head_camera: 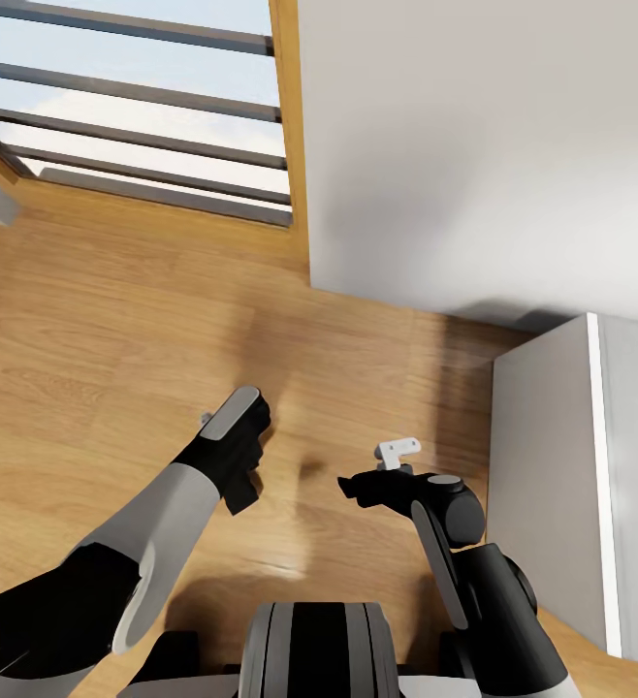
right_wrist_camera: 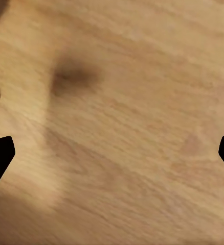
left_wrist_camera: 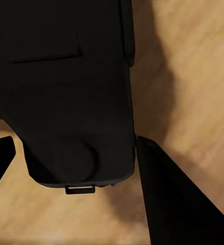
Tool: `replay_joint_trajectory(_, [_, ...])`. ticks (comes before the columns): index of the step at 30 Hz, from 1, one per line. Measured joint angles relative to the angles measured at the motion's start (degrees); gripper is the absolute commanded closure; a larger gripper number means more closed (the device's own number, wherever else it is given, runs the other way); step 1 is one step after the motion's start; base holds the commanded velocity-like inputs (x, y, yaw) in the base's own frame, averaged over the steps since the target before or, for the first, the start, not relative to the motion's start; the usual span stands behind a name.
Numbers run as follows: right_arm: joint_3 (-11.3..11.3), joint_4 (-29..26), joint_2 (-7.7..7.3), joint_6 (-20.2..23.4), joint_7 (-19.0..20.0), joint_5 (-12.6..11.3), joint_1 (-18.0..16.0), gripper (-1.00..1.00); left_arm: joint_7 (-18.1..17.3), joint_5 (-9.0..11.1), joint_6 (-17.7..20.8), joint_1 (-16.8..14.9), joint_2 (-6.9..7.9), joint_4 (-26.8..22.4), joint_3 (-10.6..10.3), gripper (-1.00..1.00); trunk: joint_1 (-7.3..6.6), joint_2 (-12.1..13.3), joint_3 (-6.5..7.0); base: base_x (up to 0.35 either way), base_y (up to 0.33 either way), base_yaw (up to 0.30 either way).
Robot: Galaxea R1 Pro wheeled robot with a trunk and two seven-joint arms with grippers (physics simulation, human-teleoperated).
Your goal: Attach the digital camera to the camera tripod in the bedroom.
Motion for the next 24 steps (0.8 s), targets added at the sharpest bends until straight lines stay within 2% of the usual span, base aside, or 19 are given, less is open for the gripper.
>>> replay_joint_trajectory(9, [0.00,0.00,0.04,0.00,-0.02,0.00,0.00,-1.00,-0.12,-0.27,0.02,0.68,0.11,-2.49,-0.11,1.00,0.00,0.00,0.00,0.000,0.000,0.000])
replay_joint_trajectory(24, [0.00,0.00,0.10,0.00,-0.02,0.00,0.42,-1.00,-0.30,-1.01,0.18,4.79,0.59,-11.71,-0.27,1.00,0.00,0.00,0.00,0.000,0.000,0.000])
